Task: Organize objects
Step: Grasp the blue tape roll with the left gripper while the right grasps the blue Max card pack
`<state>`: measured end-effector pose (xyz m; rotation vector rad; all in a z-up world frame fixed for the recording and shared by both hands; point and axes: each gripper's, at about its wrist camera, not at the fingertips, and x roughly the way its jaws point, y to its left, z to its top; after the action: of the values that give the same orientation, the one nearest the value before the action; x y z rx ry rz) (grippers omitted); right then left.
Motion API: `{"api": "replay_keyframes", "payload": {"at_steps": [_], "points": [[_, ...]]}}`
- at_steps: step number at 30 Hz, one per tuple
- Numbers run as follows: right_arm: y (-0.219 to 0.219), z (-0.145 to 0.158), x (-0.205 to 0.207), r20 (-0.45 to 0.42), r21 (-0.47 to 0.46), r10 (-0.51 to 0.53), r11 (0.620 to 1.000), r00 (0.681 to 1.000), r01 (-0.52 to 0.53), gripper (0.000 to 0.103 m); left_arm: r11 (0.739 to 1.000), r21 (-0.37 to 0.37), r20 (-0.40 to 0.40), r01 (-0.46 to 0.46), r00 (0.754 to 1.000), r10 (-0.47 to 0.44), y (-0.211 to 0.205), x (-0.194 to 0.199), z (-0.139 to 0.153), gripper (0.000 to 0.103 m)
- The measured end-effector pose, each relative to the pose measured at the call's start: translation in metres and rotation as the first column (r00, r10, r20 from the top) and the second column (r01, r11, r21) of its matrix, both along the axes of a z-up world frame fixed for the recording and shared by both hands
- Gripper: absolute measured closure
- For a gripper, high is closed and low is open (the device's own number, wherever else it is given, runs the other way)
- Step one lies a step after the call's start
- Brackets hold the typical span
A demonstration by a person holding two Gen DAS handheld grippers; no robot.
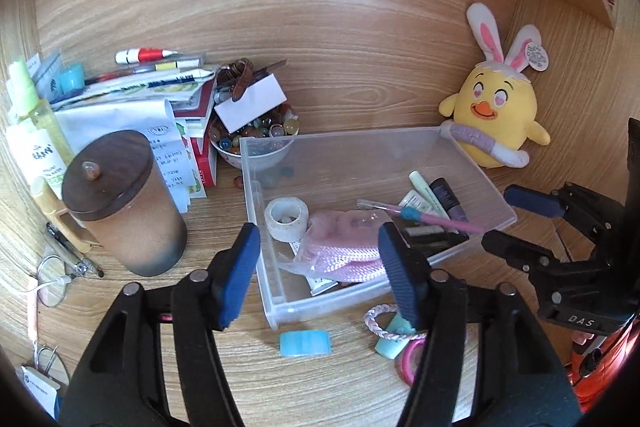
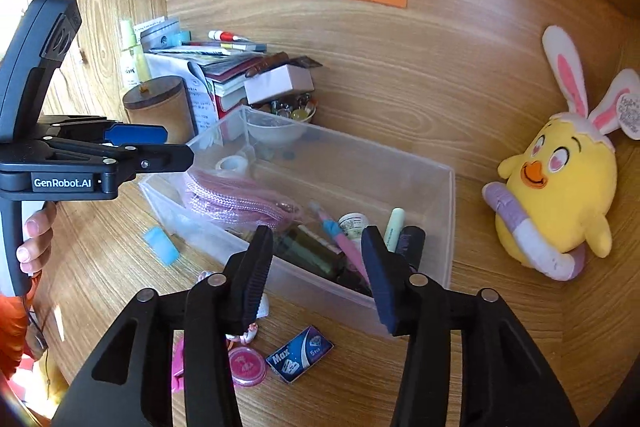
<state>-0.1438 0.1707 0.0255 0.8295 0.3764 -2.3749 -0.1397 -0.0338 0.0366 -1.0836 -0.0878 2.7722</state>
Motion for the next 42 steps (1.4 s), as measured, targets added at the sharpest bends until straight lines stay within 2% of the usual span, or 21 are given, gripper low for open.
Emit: {"api": "replay_keyframes", "payload": {"at_steps": [3, 4, 7, 9, 16, 22, 25, 26, 28, 32, 34, 35, 36, 38, 42], "points": [[0.008, 0.006, 0.011, -0.024, -0.021, -0.011, 1.000, 1.000, 0.011, 0.032, 1.000, -0.009, -0.026, -0.014, 1.000, 0.014, -0.001, 0.012, 0.003, 0.021], [0.010, 0.007, 0.014, -0.029, -0.024, -0.013, 1.000, 1.000, 0.012, 0.031, 1.000, -0.016, -0.032, -0.020, 0.999, 0.019, -0.001, 0.017, 0.003, 0.015], [0.016, 0.008, 0.022, -0.026, -0.036, -0.018, 0.999, 1.000, 0.017, 0.028, 0.999, -0.040, -0.033, -0.031, 0.999, 0.030, -0.003, 0.027, 0.000, 0.011], [0.020, 0.005, 0.026, -0.011, -0.043, -0.024, 0.999, 1.000, 0.023, 0.024, 0.997, -0.060, -0.025, -0.040, 0.999, 0.038, -0.004, 0.033, -0.005, 0.010], [0.035, -0.025, 0.039, 0.057, -0.033, -0.068, 0.997, 0.996, 0.069, 0.024, 0.995, -0.083, 0.044, -0.055, 0.997, 0.059, -0.013, 0.047, -0.034, 0.009], [0.040, -0.059, 0.029, 0.192, -0.023, -0.099, 0.994, 0.976, 0.105, 0.024, 0.996, -0.067, 0.133, -0.061, 0.989, 0.070, -0.017, 0.041, -0.067, 0.009], [0.035, -0.068, 0.021, 0.213, -0.005, -0.113, 0.993, 0.971, 0.117, 0.031, 0.995, -0.067, 0.147, -0.072, 0.986, 0.081, -0.017, 0.034, -0.076, 0.009], [0.033, -0.070, 0.018, 0.225, -0.005, -0.111, 0.993, 0.968, 0.115, 0.036, 0.995, -0.060, 0.150, -0.074, 0.985, 0.083, -0.017, 0.033, -0.077, 0.010], [0.029, -0.075, 0.011, 0.252, -0.008, -0.112, 0.993, 0.961, 0.117, 0.039, 0.996, -0.041, 0.151, -0.077, 0.985, 0.083, -0.017, 0.030, -0.079, 0.022], [0.021, -0.081, 0.004, 0.282, -0.005, -0.107, 0.994, 0.953, 0.113, 0.047, 0.997, -0.016, 0.149, -0.071, 0.986, 0.072, -0.017, 0.028, -0.080, 0.028], [0.018, -0.082, 0.002, 0.290, -0.012, -0.105, 0.993, 0.951, 0.114, 0.049, 0.998, -0.017, 0.153, -0.064, 0.986, 0.065, -0.015, 0.026, -0.082, 0.036], [0.016, -0.083, 0.002, 0.292, -0.008, -0.103, 0.994, 0.951, 0.111, 0.053, 0.998, -0.018, 0.156, -0.061, 0.986, 0.063, -0.014, 0.025, -0.083, 0.038], [0.014, -0.085, 0.002, 0.292, -0.003, -0.099, 0.995, 0.951, 0.104, 0.066, 0.998, -0.017, 0.159, -0.059, 0.985, 0.061, -0.013, 0.024, -0.084, 0.041], [0.010, -0.088, 0.005, 0.280, 0.004, -0.087, 0.996, 0.956, 0.089, 0.069, 0.998, -0.011, 0.166, -0.057, 0.984, 0.058, -0.012, 0.022, -0.087, 0.044], [0.005, -0.092, 0.011, 0.252, 0.040, -0.082, 0.996, 0.964, 0.074, 0.077, 0.998, 0.010, 0.181, -0.058, 0.982, 0.055, -0.013, 0.020, -0.091, 0.058]]}}
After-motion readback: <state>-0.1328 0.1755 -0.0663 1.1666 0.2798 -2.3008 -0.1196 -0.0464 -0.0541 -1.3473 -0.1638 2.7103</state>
